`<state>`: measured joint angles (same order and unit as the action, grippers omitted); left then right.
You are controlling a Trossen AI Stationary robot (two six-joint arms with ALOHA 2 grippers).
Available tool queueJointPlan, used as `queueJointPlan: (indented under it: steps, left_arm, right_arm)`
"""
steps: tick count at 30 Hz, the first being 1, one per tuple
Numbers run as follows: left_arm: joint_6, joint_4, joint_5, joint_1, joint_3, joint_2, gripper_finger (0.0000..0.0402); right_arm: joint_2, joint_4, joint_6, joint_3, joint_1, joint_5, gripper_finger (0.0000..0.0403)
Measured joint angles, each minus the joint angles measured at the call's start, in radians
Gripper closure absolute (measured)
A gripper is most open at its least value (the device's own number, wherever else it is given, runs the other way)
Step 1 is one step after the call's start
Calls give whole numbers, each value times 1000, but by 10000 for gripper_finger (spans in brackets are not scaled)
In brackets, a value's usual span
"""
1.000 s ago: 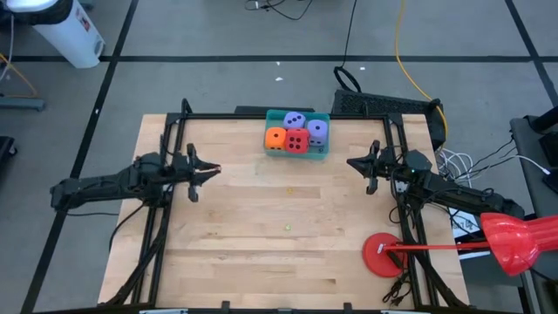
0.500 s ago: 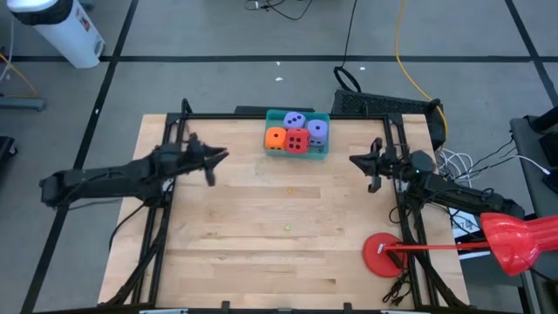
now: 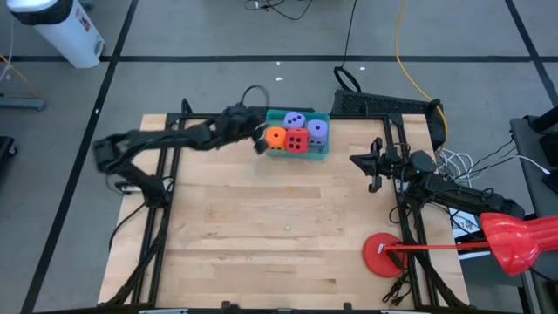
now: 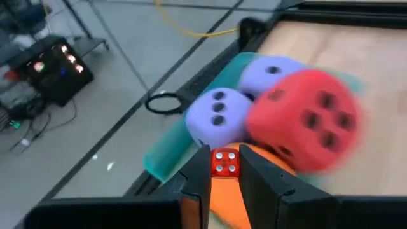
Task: Pick & Place Dice
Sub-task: Put the small red dice into the blue transparent bin, then put the small light green dice into the blue transparent bin
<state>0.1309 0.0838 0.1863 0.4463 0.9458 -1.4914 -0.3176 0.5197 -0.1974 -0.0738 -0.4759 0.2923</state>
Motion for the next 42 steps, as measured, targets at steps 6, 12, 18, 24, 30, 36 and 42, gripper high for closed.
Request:
queueJointPlan:
  steps: [6, 12, 18, 24, 30, 36, 42]
  left_arm:
    - [-92, 6, -39, 76, 174, -211, 329]
    - [-165, -75, -208, 123, 297, -363, 329]
    - [-121, -169, -268, 126, 360, -458, 262]
    - [-143, -184, -278, 126, 360, -436, 108]
    - [-124, -246, -228, 121, 359, -390, 10]
    - [-124, -314, -218, 115, 359, -288, 56]
    - [-100, -378, -222, 54, 358, -19, 141]
  right_arm:
    - [0, -1, 0, 0, 0, 0, 403]
    - [0, -1, -3, 0, 0, 0, 403]
    - [0, -1, -4, 0, 0, 1, 403]
    - [0, -1, -3, 0, 0, 2, 403]
    - [0, 0, -2, 0, 0, 1, 403]
    - [0, -5, -3, 0, 0, 2, 403]
    - [0, -26, -1, 0, 0, 1, 403]
